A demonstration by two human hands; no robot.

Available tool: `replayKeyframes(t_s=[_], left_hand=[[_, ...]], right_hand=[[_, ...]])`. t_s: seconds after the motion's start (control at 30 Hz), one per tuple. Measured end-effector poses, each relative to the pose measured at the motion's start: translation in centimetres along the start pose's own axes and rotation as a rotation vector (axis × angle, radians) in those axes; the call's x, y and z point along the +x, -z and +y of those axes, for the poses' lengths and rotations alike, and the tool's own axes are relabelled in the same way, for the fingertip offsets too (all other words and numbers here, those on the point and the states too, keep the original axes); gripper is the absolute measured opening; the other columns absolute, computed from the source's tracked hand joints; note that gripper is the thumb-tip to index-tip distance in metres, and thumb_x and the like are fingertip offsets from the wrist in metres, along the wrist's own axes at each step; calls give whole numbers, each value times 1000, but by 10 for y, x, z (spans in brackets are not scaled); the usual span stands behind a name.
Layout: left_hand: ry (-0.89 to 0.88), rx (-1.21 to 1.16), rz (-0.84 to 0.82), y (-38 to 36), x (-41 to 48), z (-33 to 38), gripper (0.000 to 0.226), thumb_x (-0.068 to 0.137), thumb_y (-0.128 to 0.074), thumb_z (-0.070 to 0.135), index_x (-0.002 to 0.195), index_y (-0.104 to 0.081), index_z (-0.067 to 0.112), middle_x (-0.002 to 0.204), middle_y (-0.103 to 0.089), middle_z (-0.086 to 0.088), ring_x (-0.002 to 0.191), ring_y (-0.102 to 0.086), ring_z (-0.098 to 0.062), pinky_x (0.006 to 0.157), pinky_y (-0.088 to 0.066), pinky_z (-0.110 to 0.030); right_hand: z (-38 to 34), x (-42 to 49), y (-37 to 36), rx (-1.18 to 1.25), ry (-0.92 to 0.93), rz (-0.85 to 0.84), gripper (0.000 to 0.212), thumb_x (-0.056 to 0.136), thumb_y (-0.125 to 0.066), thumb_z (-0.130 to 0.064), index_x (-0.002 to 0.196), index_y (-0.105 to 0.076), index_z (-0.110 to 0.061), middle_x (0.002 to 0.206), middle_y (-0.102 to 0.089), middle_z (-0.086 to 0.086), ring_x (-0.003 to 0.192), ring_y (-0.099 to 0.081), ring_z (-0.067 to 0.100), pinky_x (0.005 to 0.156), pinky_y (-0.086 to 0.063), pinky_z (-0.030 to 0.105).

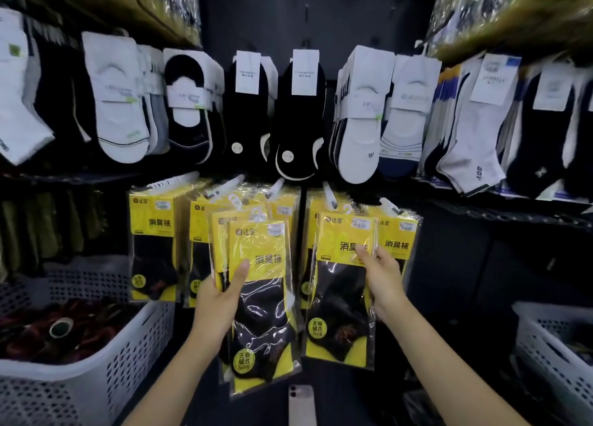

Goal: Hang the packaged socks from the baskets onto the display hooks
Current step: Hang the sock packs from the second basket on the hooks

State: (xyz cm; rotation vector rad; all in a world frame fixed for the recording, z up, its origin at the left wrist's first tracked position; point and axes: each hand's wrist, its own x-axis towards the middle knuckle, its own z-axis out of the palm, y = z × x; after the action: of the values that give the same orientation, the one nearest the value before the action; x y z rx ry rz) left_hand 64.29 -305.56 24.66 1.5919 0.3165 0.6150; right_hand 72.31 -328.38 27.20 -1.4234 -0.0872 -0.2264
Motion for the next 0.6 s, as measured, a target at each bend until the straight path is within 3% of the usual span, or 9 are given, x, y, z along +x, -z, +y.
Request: replayKeyframes(t_s=[0.03,0.13,0.17,0.2,0.23,0.3,0.4,0.47,0.6], left_hand=[[-1,-7,12,2,5,0,52,65,-56,67,88,-52,21,77,-39,12,69,-42,-1,69,-39,-17],[-20,-23,30,5,15,0,75,78,-58,58,130,-46,6,92,-41,14,91,-45,-8,96,-38,-36],[-17,-23,39,6,17,-1,75,78,-58,57,131,-46,6,93,-40,15,94,-47,-9,98,-35,-37],[-18,-8,51,6,19,0,64,76,-58,59,119,-52,11,89,-40,16,86,-47,-5,93,-35,-35],[-7,3,47,5,21,1,46,73,-58,61,94,-50,20,80,-37,16,73,-42,0,84,-35,-31],[26,20,32,2,20,5,47,73,-57,62,68,-26,27,69,-19,13,58,-25,-2,74,-31,-27],[12,4,-3,-4,20,4,50,77,-60,58,66,-20,30,67,-16,12,55,-20,-2,62,-30,-22],[-13,-24,-13,-7,21,-2,46,75,-61,60,64,-29,28,64,-25,12,55,-26,-2,55,-28,-18],[-31,-75,-56,-14,15,-3,46,67,-60,62,59,-43,20,44,-36,13,44,-41,-2,57,-35,-18]], right_hand=[[-1,8,-4,-19,17,0,30,94,-58,-28,123,-57,-22,123,-57,-12,120,-48,10,108,-36,35],[1,25,-16,-97,62,-25,9,95,-56,-24,96,-60,-32,97,-63,-18,100,-57,7,80,-41,18],[3,29,-19,-119,68,-27,9,95,-56,-23,96,-61,-30,96,-65,-15,99,-59,7,75,-41,17],[6,33,-21,-138,62,-24,8,95,-56,-23,98,-62,-28,97,-67,-11,100,-61,10,75,-43,19],[9,37,-23,-151,54,-22,9,95,-56,-23,101,-63,-25,99,-68,-8,103,-62,14,79,-46,23],[14,44,-26,-188,31,-4,20,94,-57,-25,109,-64,-13,109,-67,0,111,-60,21,89,-45,29],[22,47,-27,-204,-31,30,41,94,-58,-31,123,-57,-2,126,-59,9,112,-53,19,95,-39,28],[26,45,-26,-223,-30,62,42,96,-55,-28,129,-53,-3,130,-57,10,117,-52,21,91,-36,25],[25,31,-17,-253,70,126,38,97,-53,-16,134,-48,-8,134,-53,6,123,-50,18,94,-38,23]])
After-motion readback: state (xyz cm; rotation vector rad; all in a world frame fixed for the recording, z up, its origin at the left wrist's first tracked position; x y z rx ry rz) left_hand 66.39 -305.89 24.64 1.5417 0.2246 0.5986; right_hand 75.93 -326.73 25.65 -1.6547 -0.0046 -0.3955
